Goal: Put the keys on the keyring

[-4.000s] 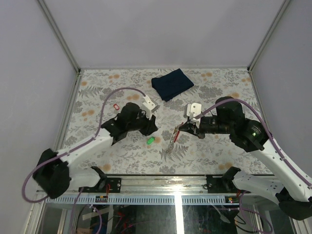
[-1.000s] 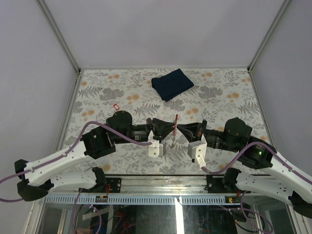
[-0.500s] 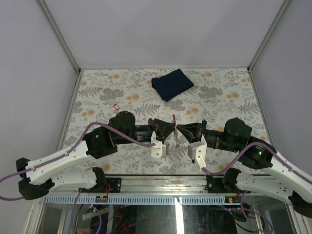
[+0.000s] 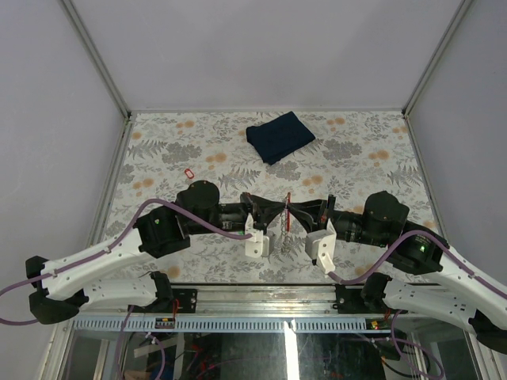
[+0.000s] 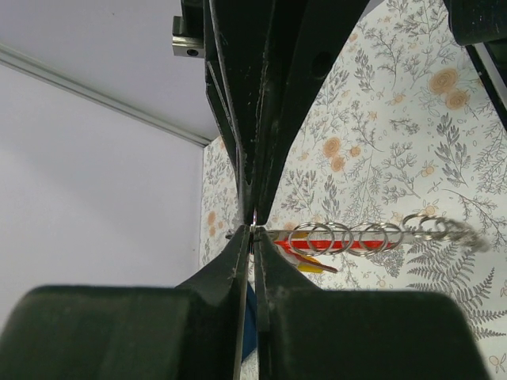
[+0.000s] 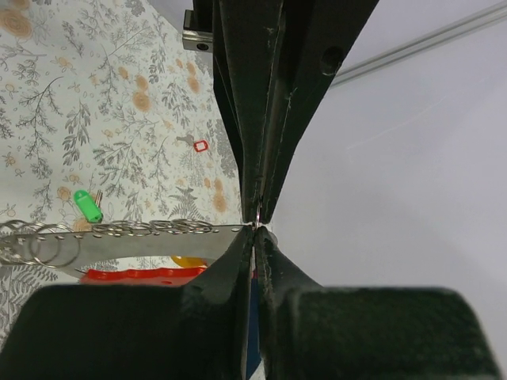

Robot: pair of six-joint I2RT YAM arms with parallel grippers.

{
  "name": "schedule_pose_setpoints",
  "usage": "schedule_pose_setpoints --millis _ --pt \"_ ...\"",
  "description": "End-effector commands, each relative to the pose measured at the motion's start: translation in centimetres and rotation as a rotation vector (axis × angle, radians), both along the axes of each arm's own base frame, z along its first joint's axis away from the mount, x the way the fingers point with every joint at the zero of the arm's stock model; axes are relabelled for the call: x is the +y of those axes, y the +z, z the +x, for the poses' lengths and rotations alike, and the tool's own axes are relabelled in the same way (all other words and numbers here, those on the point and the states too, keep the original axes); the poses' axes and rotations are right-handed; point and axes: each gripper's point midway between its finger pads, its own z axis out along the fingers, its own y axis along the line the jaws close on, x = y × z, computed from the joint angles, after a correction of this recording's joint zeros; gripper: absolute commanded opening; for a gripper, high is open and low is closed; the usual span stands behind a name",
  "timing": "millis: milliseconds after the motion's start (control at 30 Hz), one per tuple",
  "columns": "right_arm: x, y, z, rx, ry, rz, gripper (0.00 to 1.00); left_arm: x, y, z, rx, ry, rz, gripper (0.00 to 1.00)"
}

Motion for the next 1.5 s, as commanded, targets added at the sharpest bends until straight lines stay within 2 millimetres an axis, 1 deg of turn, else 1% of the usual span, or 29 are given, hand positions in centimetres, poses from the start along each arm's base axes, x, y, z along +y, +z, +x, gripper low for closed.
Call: schedule_pose_setpoints --millis 0,100,133,200,233,367,500,667,900,1067,1233,1467 --pt "0.4 3.4 -1.1 -0.043 0.056 0.13 0.11 0.3 2.4 -0.5 0.007 0.001 -0.066 0.0" --pt "0.3 3.6 -1.4 -0.02 0.061 0.16 0.17 0.5 3.1 -0.9 0.012 -0.011 -0.11 0.0" --pt "0.2 3.8 -1.6 -0.015 0.063 0.173 0.2 0.7 3.6 -1.1 0.011 -0.017 -0.135 0.0" --pt "0.0 4.5 -2.0 -0.004 0.075 0.205 0.26 0.8 3.8 -1.6 0.022 -0.034 -0.161 0.0" --pt "-0.1 4.8 -2.2 0.002 0.082 0.223 0.27 1.0 4.0 -1.9 0.026 -0.044 -0.176 0.0" --pt "-0.5 6.2 -3.2 0.026 0.114 0.286 0.29 1.5 4.7 -3.3 0.028 -0.097 -0.248 0.0" --pt "-0.2 7.2 -4.6 0.07 0.185 0.337 0.29 1.9 5.2 -4.5 0.018 -0.152 -0.293 0.0" --pt "0.6 6.6 -5.8 0.128 0.262 0.319 0.28 2.1 5.9 -5.0 0.009 -0.175 -0.317 0.0" --pt "1.2 5.3 -6.1 0.17 0.288 0.286 0.28 2.2 6.6 -5.6 -0.004 -0.21 -0.329 0.0" --pt "1.3 5.5 -6.2 0.171 0.294 0.296 0.29 2.1 6.7 -6.4 -0.005 -0.256 -0.32 0.0" --pt "1.4 5.5 -6.3 0.179 0.303 0.298 0.28 2.0 6.8 -6.7 -0.007 -0.276 -0.317 0.0" --pt "1.8 5.3 -6.4 0.195 0.319 0.29 0.25 2.0 6.8 -6.9 -0.01 -0.285 -0.316 0.0"
